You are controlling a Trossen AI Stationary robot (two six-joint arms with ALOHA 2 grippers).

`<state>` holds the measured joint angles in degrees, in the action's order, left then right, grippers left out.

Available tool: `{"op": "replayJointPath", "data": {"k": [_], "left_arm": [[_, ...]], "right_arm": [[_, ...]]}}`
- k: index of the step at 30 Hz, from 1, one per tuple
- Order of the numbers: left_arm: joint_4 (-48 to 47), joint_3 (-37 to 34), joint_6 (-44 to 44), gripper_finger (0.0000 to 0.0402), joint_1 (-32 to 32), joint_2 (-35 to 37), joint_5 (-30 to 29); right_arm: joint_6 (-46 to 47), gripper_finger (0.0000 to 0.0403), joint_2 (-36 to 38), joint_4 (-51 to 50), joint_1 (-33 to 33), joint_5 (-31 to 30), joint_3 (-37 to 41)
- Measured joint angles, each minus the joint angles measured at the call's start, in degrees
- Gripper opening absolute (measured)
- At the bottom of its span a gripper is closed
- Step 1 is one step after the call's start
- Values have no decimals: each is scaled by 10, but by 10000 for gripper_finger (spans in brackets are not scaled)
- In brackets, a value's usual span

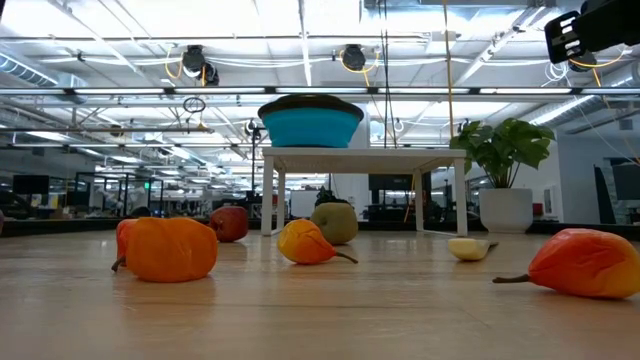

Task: Pick & Place Fruit
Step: Put the green kiwi into the blue strainer bowl on the shelf

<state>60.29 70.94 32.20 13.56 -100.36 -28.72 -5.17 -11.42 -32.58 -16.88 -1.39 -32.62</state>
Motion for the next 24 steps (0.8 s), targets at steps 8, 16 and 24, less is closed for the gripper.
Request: {"op": "replayJointPath", "data": {"k": [8,16,24], "left_arm": [[-257,0,81,218,-67,60,-14],[-428,0,72,218,-130,127,-14],[-617,49,64,218,-208,143,28]], "right_arm": [[0,0,0,0,0,0,0],[0,0,0,0,0,-2,0],[-1,0,0,6,0,-2,0]]}}
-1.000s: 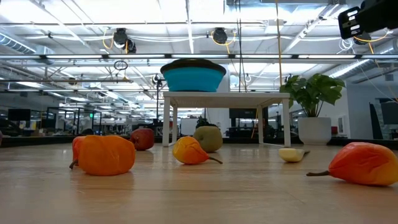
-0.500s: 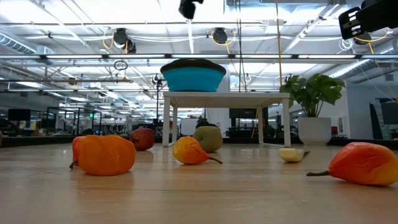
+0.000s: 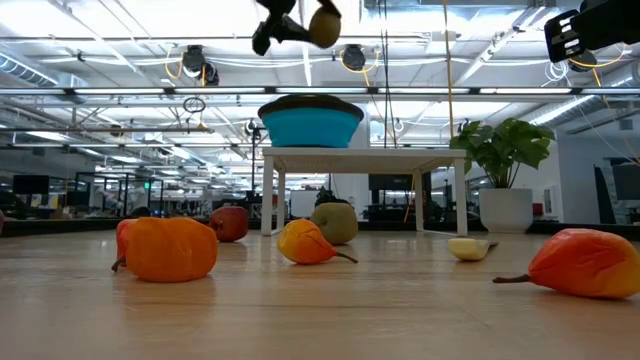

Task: Pick & Place Fruit
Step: Put the green kiwi into the blue strainer bowl on the shelf

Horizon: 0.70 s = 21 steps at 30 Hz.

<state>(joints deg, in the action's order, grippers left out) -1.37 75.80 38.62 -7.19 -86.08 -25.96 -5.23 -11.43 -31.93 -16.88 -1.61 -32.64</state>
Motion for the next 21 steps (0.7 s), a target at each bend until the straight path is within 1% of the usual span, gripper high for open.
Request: {"op": "replayJointPath", "data": {"k": [4,8,15,19,21], "left_arm": [[-145,77,-13,218,-35,-14,9],[-226,125,-34,218,-64,-21,11],[-273,138,-40,218,-103,-23,59],[-301,139,-41,218,-112,-29,67],[-301,139,-43,218,-115,-36,67]], "right_arm": [[-1,0,10,0,0,0,0],[0,0,32,0,0,0,0],[0,0,71,17,0,1,4],[4,0,86,65,0,2,41],[10,0,92,91,0,2,64]]}}
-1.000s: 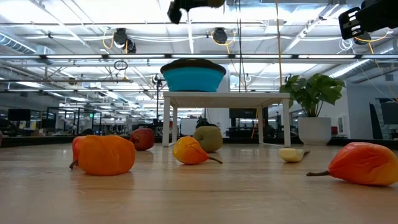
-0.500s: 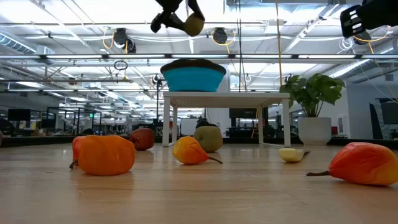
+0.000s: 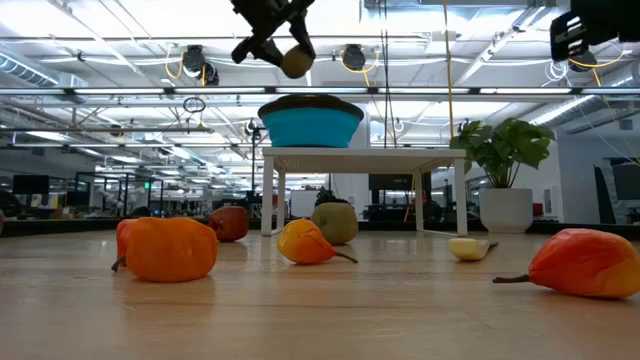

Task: Pick & Place Fruit
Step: Put the green kiwi into the blue strainer bowl on the shelf

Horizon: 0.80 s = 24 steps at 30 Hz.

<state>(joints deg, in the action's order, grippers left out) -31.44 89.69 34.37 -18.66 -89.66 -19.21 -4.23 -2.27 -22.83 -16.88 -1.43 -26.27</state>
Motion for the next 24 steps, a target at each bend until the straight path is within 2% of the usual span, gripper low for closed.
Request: {"op": "replayJointPath", "data": {"k": [4,9,15,24], "left_arm": [[-6,0,-11,218,-9,-8,23],[-27,0,-18,218,-17,-17,34],[-35,0,-30,218,-24,-21,43],[-44,0,-58,218,-26,-23,39]], "right_arm": [[13,0,1,46,0,0,41],[21,0,1,54,7,-2,59],[19,0,1,42,51,-60,60],[19,0,1,46,123,-43,60]]}}
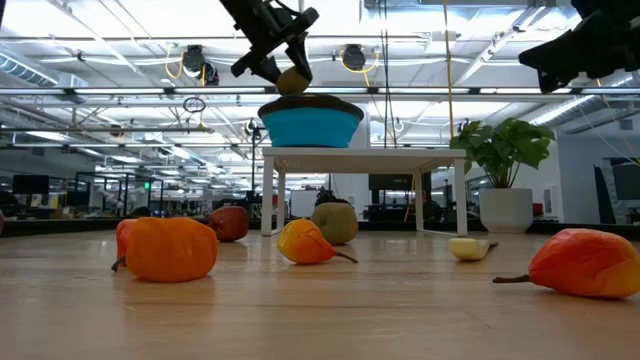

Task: Pick & Place Fruit
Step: Put the green kiwi into the blue strainer bowl on the shelf

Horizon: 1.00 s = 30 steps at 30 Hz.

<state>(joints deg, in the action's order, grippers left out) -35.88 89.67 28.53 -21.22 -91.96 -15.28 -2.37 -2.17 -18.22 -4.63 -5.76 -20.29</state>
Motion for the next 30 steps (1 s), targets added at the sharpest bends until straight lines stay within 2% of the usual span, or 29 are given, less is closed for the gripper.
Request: {"op": "replayJointPath", "data": {"k": [8,16,23,30], "left_arm": [[-8,0,-17,218,-18,-4,-3],[34,0,-13,218,-27,-33,-3],[30,-1,-20,218,-40,-49,-47],[26,-1,-28,218,-47,-49,-43]], "right_arm": [[7,0,-1,13,27,45,0],[16,0,-5,57,33,44,26],[40,0,-5,85,33,44,59],[28,0,-5,102,33,44,63]]}}
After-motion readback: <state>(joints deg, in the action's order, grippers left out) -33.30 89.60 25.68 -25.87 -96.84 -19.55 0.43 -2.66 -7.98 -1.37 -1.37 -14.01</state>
